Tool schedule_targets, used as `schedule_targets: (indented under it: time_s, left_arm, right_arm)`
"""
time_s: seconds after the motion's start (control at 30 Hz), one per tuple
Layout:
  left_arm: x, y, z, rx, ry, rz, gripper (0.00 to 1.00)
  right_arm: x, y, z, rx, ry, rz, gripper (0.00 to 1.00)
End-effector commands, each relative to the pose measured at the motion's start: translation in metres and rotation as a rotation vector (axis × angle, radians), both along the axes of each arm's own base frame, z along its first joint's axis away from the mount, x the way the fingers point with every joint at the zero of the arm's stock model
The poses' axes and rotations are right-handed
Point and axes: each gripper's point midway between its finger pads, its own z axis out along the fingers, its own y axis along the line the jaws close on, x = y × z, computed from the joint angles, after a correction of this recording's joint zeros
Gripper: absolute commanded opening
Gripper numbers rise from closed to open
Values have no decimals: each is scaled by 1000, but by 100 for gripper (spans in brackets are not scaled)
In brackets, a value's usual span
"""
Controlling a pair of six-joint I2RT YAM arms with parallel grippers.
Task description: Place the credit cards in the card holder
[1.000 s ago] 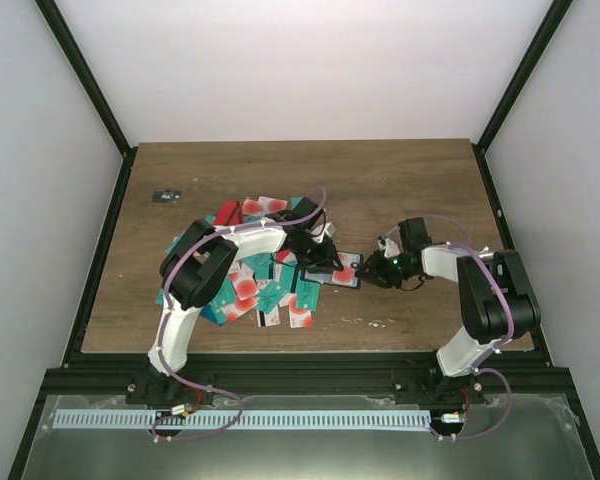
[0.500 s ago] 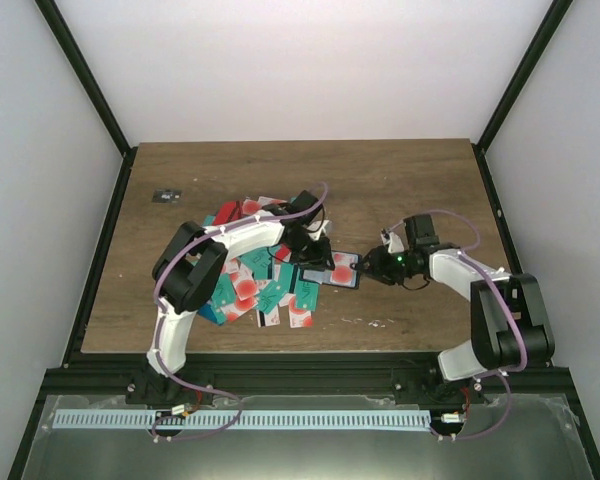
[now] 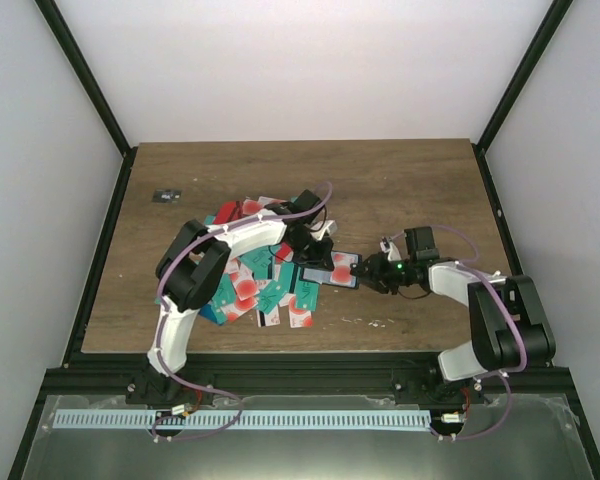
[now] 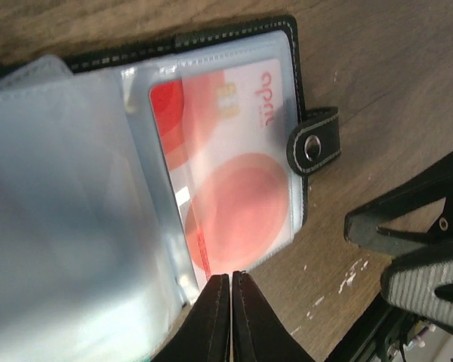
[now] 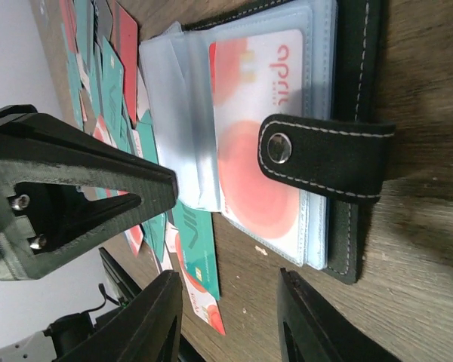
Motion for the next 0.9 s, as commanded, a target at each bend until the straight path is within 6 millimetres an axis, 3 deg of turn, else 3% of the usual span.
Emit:
schedule_targets:
  time_s: [0.0, 0.4, 0.6, 0.87]
  left_arm:
    - [7, -10, -7, -19, -5, -25, 5]
    - [10, -3, -39, 63, 3, -35, 4]
    - [8, -1, -44, 74, 6, -37, 4]
    - [8, -1, -43, 70, 10, -42, 4]
  right_arm:
    - [6, 6, 1, 38, -1, -8, 37]
    - [13, 10, -12, 42, 30, -9, 36]
    - [14, 11, -19, 39, 49, -6, 36]
    - [22, 21, -14, 53, 29, 25, 36]
